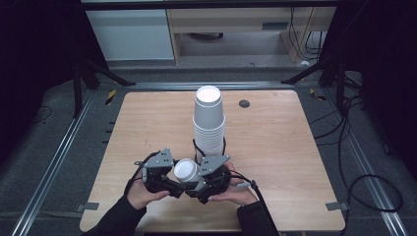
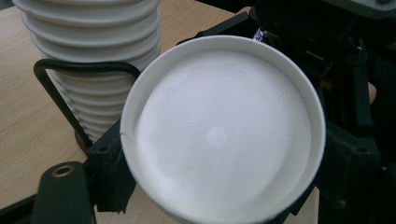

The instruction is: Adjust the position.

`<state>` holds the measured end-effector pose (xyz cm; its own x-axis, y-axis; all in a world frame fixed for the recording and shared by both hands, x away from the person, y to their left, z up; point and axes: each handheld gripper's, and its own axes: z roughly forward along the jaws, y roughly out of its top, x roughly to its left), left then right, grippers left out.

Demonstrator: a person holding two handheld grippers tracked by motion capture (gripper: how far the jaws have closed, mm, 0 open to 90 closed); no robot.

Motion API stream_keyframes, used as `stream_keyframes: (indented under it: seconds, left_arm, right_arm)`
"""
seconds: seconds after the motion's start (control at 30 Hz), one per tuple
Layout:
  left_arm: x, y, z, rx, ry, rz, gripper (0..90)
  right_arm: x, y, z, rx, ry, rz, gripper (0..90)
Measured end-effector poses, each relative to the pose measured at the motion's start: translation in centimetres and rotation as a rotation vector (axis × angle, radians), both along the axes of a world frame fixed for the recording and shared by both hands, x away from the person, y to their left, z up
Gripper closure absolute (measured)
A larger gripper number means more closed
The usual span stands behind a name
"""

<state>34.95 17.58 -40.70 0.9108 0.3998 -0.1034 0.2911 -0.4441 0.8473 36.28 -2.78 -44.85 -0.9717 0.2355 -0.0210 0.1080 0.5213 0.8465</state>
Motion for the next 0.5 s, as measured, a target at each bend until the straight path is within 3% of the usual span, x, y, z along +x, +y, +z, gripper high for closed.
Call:
stream_keyframes:
  seconds: [0.3,0.5]
  left_arm:
    - [0.01,0.25,0.15,0.004,-0.008,0.002,19.9]
    - [0.02,0.8,0.63,-0.004,-0.025,0.011,20.3]
  right_arm:
    - [0.12,0.18,-0.08,0.004,0.014,-0.019,10.2]
    - [0.04,-0.33,0.22,0.001,0.0,-0.07,4.9]
